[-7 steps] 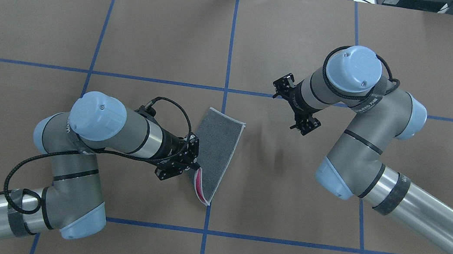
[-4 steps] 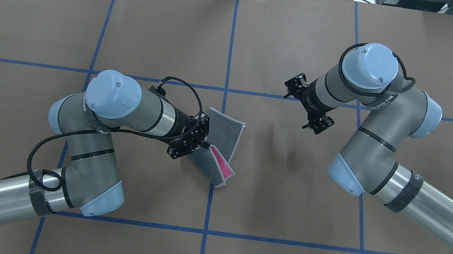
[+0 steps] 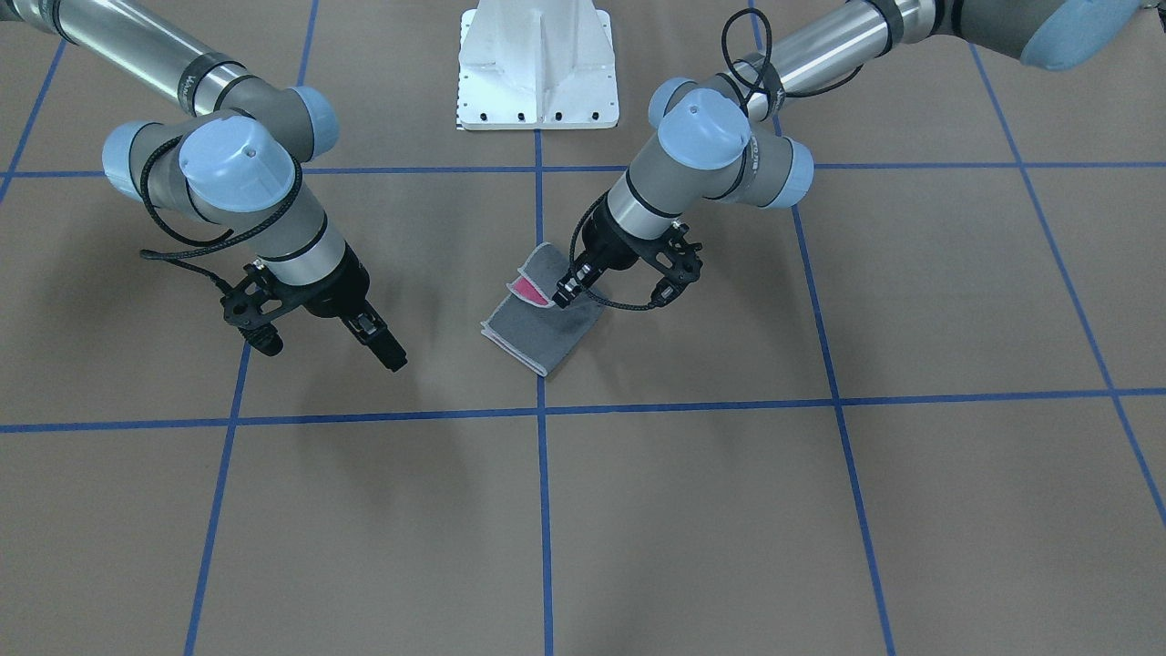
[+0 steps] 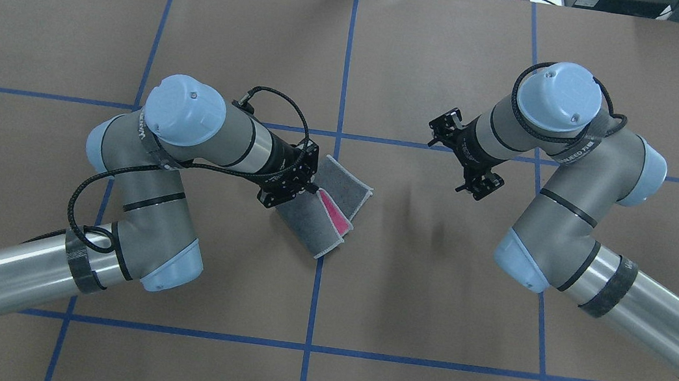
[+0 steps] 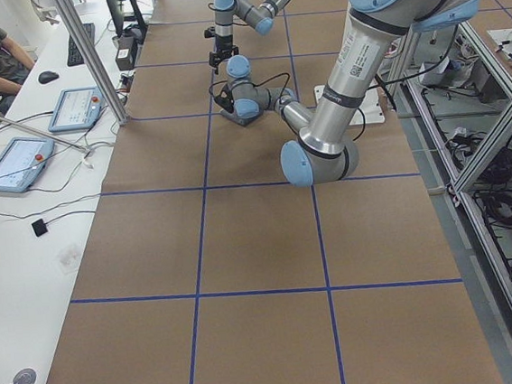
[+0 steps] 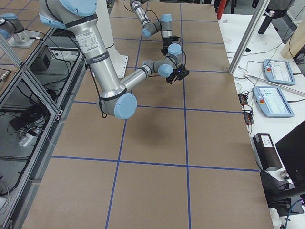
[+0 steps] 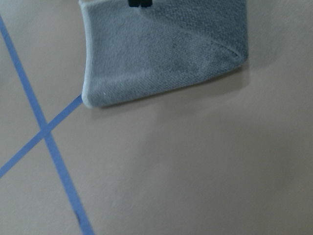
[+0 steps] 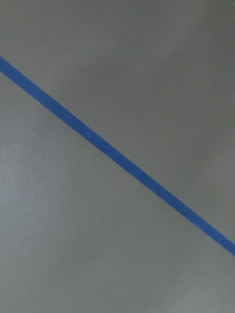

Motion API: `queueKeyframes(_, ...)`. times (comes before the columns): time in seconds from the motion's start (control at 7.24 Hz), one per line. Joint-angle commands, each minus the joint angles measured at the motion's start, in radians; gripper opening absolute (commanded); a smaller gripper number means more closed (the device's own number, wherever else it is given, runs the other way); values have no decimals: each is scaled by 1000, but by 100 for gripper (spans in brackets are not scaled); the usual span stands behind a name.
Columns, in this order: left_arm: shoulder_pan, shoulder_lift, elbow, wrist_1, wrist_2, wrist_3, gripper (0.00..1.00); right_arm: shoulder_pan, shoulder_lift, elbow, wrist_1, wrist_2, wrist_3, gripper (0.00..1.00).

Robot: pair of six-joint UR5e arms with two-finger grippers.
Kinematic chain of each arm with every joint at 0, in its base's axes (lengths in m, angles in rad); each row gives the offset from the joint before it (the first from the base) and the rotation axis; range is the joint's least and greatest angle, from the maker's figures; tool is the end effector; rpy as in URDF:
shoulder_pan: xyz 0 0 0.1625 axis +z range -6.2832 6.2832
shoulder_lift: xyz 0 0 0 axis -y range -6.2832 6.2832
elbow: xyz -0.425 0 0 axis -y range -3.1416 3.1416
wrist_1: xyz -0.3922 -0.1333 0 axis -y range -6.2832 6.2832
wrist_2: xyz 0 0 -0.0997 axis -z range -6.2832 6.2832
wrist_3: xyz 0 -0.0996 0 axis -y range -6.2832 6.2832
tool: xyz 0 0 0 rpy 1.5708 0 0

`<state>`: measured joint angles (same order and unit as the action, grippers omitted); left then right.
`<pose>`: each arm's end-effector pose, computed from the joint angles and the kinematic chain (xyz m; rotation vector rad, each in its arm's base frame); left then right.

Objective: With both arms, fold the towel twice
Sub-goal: 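Fold the held end over onto the towel's far half with the left gripper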

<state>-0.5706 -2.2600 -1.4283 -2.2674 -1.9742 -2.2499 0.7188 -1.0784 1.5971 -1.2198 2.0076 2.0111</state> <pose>0.5585 -0.4704 0.2217 -0.4288 1.2426 -0.8225 -0.4478 -0.5130 0.3246 -0.2960 -0.9353 0.8792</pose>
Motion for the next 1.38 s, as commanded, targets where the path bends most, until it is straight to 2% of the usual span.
queueKeyframes(0.0,-14,-27,14,-1,0,0,0,1,0,0,-3,-1,0,100)
queueKeyframes(0.41,-18,-64,25,0,2,-2,0,4,-8,-2,-3,2,0,100)
queueKeyframes(0.69,-29,-113,86,-3,2,-4,0,5,-17,-2,2,6,-2,100)
queueKeyframes(1.24,-49,-144,158,-27,2,-2,0,5,-17,-2,2,5,-2,100)
